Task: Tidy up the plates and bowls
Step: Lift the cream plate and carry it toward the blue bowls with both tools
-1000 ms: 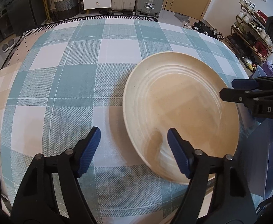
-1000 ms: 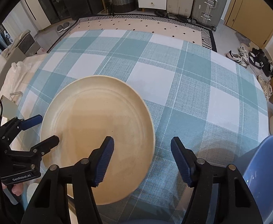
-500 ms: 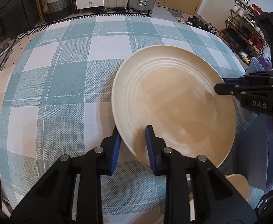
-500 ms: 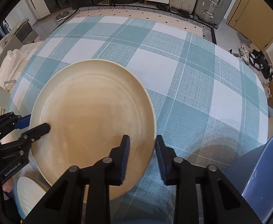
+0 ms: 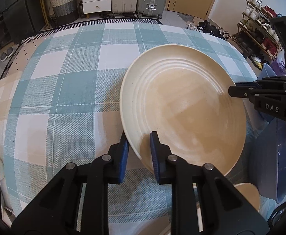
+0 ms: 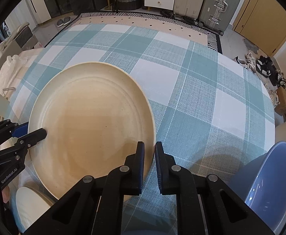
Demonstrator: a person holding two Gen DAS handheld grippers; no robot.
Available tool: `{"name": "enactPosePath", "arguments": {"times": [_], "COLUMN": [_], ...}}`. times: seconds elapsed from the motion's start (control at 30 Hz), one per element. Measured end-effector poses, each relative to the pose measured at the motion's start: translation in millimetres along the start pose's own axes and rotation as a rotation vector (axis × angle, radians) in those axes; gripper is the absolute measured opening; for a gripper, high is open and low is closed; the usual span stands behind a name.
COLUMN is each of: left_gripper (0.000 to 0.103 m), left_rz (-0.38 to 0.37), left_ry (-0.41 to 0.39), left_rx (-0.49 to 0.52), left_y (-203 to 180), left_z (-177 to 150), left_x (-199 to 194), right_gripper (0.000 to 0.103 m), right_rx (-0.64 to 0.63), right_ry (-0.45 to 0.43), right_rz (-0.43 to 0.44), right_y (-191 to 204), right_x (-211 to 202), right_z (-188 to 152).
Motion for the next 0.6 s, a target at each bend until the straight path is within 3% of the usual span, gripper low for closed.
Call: {"name": "enactPosePath", "arguments": {"times": [0.6], "left_gripper": [0.018], "left_rz": [0.019], "left_ry": [-0.072], "left_rx": [-0.011], "left_y": [-4], "left_z": [-1], "left_x": [-49], "right_gripper": [0.011], "right_rx": [-0.002], "right_ry": [-0.085], "right_rz": [0.021], "right_y": [9], "right_x": [-48], "right_z": [-3]}}
Point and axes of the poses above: each gripper's, at about its wrist camera, not at the fingertips, and x roughly the way its jaws point, y to its left, z to its top, the point moved 9 cm from there along x, roughly the way its jaws point, and after that the axes turned 10 degrees about x, right-handed, at the moved point
